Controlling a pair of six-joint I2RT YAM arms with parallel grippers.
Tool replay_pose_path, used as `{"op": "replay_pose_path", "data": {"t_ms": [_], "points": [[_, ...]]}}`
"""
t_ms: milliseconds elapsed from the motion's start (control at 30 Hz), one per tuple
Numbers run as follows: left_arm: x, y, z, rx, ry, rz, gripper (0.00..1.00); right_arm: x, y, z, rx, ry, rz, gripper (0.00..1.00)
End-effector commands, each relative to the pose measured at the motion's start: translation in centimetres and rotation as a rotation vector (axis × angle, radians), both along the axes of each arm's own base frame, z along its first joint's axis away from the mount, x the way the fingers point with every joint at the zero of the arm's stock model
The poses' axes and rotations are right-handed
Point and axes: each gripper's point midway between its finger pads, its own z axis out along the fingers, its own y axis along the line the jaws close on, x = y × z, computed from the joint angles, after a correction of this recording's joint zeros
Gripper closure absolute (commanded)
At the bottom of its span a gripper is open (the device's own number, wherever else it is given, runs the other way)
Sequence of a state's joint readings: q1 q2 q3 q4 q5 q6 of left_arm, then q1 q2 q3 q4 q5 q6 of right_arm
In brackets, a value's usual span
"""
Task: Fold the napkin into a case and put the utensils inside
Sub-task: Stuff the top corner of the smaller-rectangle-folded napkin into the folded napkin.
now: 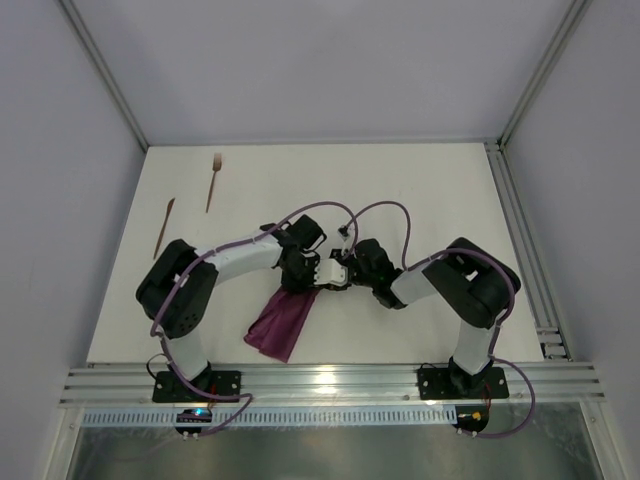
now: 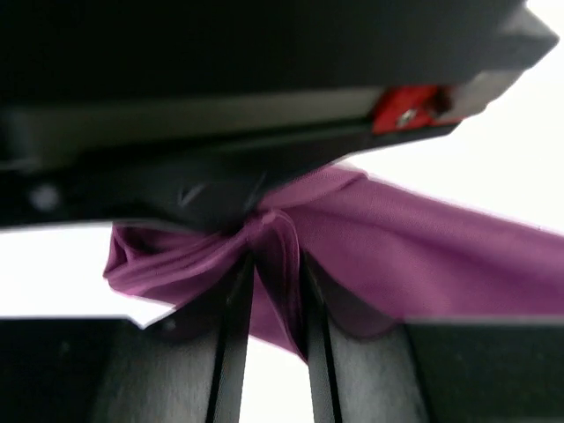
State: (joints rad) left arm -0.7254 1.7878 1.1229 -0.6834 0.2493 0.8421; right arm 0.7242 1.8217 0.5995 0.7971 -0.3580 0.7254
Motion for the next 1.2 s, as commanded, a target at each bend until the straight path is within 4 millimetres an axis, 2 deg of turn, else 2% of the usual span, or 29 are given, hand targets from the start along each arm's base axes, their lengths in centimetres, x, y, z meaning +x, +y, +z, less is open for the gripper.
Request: {"op": "replay_pose_path", "data": {"t_ms": [0,133,267,400,533,667,733,767,900,1167], "points": [[0.2,1.4,-4.2,0.093,0.030,0.121,0.68,-0.1,1.8,1.3,0.039,-0.040,0.044,0.96],[0.2,1.2,-4.0,0.090,0.037,0.120,0.67,0.1,1.2,0.0,0.005,-0.015,0.010,0.96],[-0.8,3.0,-4.8,0.157,0.054,0.089,0.71,0.5,0.8,0.5,0.003,-0.024,-0.015,0.96],[-1.7,3.9,-5.5,0.176,0.065,0.072,0.73,1.1,0.2,0.7,-0.008,-0.034,-0.037,0.96],[-2.0,4.3,-5.6,0.173,0.056,0.066,0.73,1.4,-0.7,1.2,0.042,-0.021,-0.063,0.96],[-2.0,4.0,-5.8,0.170,0.067,0.068,0.73,1.3,-0.4,1.9,0.073,-0.039,-0.037,0.96],[-2.1,3.8,-5.8,0.161,0.071,0.070,0.73,1.3,-0.3,2.5,0.087,-0.054,-0.030,0.88],[-2.1,3.8,-5.7,0.155,0.069,0.071,0.73,1.3,-0.2,2.9,0.089,-0.073,-0.023,0.73],[-2.1,3.6,-5.6,0.143,0.068,0.072,0.73,1.3,0.2,3.3,0.091,-0.098,0.009,0.53],[-2.2,3.4,-5.4,0.130,0.075,0.073,0.72,1.6,0.9,3.4,0.093,-0.118,0.026,0.51]]}}
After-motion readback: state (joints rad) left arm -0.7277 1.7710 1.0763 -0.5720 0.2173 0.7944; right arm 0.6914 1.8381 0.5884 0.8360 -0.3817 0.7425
